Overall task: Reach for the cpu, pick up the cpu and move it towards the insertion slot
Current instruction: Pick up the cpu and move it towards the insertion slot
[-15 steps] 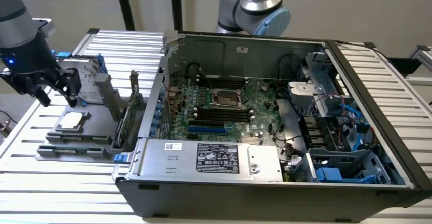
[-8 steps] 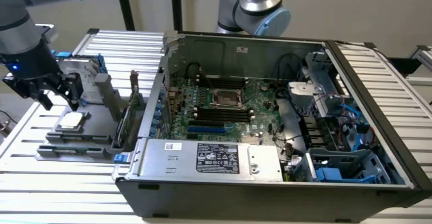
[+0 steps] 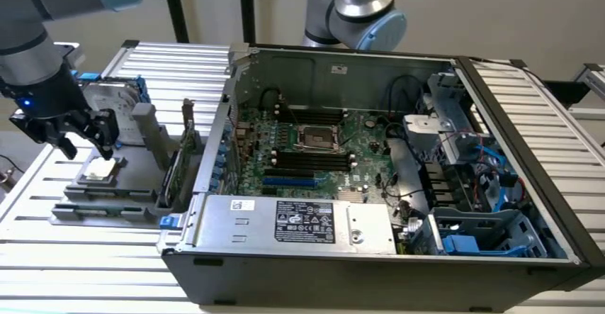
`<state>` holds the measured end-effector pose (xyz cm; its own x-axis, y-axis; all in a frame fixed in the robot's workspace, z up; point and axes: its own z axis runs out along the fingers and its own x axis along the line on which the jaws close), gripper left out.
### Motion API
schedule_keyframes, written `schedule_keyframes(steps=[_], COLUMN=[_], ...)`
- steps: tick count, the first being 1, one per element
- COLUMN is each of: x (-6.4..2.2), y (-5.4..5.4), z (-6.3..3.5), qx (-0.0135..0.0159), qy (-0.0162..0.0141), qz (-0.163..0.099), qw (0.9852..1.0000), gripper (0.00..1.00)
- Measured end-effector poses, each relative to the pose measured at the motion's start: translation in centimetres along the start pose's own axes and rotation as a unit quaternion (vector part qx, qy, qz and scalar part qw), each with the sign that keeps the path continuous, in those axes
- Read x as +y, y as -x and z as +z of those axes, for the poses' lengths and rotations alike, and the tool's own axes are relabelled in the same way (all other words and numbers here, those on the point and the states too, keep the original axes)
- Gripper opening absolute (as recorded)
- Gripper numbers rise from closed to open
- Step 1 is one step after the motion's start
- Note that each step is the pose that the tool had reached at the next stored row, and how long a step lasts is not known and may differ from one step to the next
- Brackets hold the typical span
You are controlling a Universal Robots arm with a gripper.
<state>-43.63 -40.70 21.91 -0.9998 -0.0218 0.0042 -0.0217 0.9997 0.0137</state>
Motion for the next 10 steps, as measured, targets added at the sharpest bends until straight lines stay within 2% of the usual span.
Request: schedule_keyframes(steps=[10], x=[0.23], y=[-0.2], z=[1.84], qx=[-0.0001], qy=[0.0], qz=[0.003], qw=[1.0], gripper=[0.65])
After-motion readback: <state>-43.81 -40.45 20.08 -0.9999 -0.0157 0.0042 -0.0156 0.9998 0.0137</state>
